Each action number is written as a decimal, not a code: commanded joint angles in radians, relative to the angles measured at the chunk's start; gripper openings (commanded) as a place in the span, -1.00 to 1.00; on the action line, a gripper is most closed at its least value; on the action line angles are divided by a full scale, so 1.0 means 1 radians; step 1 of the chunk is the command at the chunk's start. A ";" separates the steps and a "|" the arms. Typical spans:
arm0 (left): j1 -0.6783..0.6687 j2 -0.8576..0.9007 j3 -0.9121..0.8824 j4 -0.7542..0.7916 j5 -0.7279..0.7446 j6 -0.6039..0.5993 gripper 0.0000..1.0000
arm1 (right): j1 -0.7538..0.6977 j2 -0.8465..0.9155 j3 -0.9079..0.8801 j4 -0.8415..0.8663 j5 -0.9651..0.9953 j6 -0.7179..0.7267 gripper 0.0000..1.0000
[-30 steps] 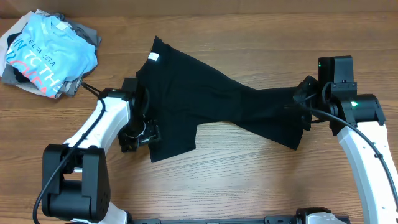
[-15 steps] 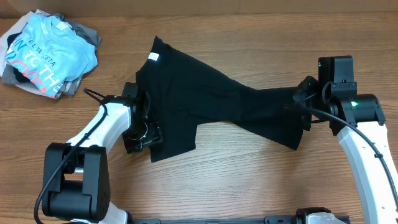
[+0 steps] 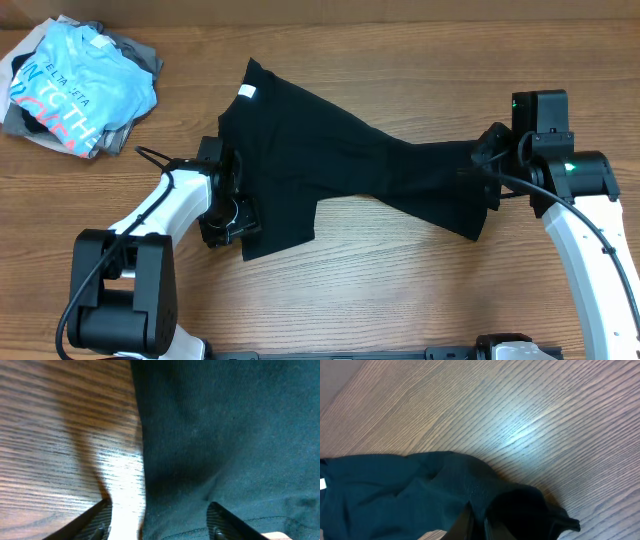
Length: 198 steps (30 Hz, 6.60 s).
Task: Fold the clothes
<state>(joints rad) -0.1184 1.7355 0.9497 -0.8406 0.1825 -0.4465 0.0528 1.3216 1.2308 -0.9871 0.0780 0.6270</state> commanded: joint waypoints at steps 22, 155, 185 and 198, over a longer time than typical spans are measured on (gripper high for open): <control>-0.006 -0.208 0.230 -0.255 -0.030 0.021 -0.92 | -0.004 -0.027 0.033 0.013 0.006 -0.002 -0.93; -0.039 0.235 0.927 -0.637 -0.111 0.174 1.00 | -0.004 0.785 0.332 0.080 -0.209 -0.180 0.43; -0.039 0.235 0.927 -0.626 -0.111 0.174 1.00 | -0.003 0.830 0.326 0.143 -0.183 -0.179 -0.65; -0.039 0.235 0.927 -0.610 -0.111 0.169 1.00 | -0.003 0.814 0.502 0.122 -0.169 -0.126 -0.93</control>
<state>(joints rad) -0.1558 1.9785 1.8824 -1.4567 0.0677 -0.2874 0.0528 2.1452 1.6279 -0.8719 -0.0994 0.4931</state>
